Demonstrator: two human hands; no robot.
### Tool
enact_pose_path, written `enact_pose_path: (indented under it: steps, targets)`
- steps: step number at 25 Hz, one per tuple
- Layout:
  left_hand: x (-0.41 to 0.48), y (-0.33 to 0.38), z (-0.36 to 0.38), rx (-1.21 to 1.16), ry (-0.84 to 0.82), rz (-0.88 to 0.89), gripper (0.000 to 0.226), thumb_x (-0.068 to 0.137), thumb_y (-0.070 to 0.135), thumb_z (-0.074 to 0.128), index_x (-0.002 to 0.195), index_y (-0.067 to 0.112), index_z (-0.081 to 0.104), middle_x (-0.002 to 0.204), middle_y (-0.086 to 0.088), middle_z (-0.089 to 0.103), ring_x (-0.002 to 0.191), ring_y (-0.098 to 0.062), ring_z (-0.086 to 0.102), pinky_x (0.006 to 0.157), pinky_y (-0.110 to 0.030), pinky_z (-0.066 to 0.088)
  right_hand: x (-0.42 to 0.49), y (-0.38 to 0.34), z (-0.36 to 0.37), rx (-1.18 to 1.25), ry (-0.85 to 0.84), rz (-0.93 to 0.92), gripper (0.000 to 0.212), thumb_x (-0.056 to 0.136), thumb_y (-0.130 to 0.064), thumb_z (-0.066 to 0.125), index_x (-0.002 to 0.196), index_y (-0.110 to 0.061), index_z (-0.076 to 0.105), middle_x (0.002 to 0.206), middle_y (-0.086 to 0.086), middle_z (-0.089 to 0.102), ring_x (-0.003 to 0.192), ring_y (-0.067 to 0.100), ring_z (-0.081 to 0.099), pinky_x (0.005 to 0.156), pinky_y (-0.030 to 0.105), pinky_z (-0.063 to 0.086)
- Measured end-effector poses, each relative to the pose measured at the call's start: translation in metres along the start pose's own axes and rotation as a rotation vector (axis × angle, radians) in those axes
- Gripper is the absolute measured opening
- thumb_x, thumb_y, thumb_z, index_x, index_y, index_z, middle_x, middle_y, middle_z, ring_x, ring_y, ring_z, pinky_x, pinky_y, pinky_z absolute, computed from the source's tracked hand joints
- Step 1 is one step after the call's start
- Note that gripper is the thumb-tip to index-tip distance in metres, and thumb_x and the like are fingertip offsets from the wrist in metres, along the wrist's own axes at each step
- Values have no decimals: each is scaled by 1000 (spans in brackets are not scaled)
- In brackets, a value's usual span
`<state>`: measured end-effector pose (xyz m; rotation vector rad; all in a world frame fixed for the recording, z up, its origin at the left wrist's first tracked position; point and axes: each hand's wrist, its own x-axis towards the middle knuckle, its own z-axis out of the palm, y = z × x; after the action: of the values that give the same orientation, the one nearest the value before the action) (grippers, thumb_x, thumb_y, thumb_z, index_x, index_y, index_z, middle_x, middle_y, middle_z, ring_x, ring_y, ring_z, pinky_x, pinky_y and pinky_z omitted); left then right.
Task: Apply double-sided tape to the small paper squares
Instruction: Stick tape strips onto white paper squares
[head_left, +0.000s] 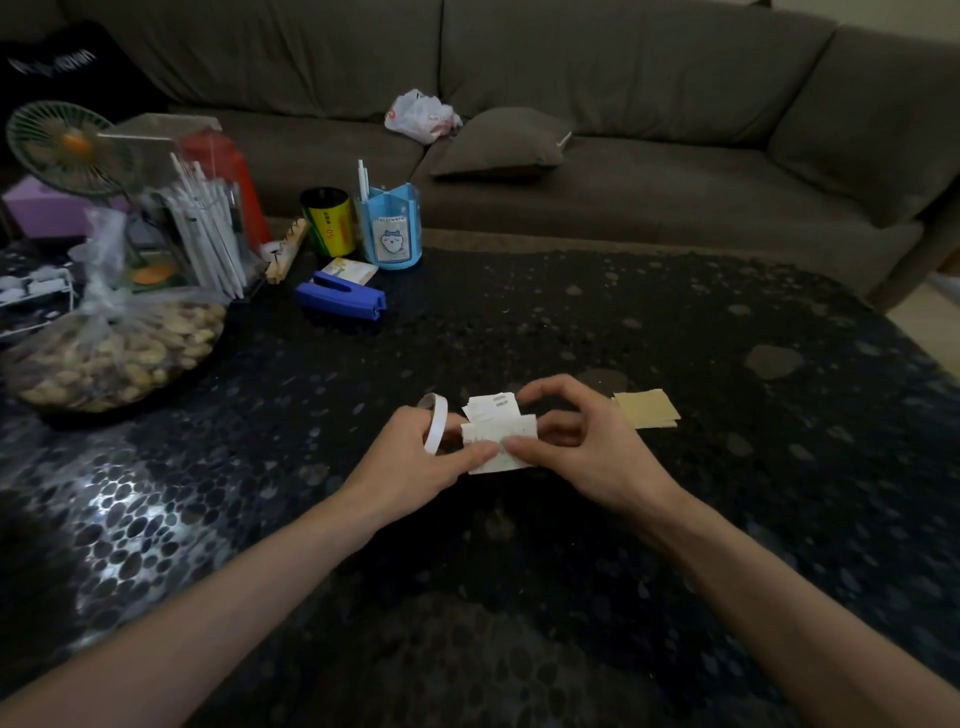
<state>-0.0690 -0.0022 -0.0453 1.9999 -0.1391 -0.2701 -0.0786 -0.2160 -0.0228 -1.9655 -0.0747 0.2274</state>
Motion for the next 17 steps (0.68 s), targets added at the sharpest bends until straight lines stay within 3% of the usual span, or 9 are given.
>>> enact_pose_path:
  steps: [1, 4, 7, 13, 17]
  targets:
    - [-1, 2, 0, -38, -8, 6, 18, 91, 34, 77, 106, 26, 79, 81, 7, 76, 71, -9, 70, 61, -21, 49, -1, 0, 2, 41, -13, 40, 41, 88, -26, 83, 123, -35, 64, 104, -4, 80, 90, 7, 78, 82, 29, 61]
    - [-5, 6, 3, -141, -18, 17, 16, 96, 30, 72, 109, 24, 79, 74, 2, 73, 61, -12, 60, 54, -21, 45, -3, -2, 5, 39, -49, 83, 25, 97, -29, 73, 122, -27, 73, 95, -7, 81, 85, 7, 78, 75, 21, 56]
    - [-8, 10, 5, -190, -31, -6, 17, 98, 27, 70, 111, 21, 78, 70, 6, 71, 55, -3, 60, 51, -16, 44, -6, 0, 7, 22, -29, 47, 25, 98, -28, 71, 123, -25, 75, 98, -9, 80, 86, 6, 77, 79, 23, 61]
    - [-10, 19, -3, -148, -1, 29, 11, 99, 28, 68, 102, 24, 78, 61, 1, 65, 52, -15, 53, 49, -23, 42, -7, -3, 11, 80, 36, -24, 21, 94, -30, 76, 115, -26, 78, 98, -11, 80, 87, 5, 76, 79, 24, 61]
    - [-15, 22, 0, -155, 2, 46, 11, 99, 27, 67, 105, 22, 75, 61, 2, 67, 50, -9, 55, 49, -19, 44, -7, -3, 11, 106, 55, -10, 21, 93, -31, 77, 113, -27, 79, 103, -13, 79, 95, 2, 75, 90, 31, 61]
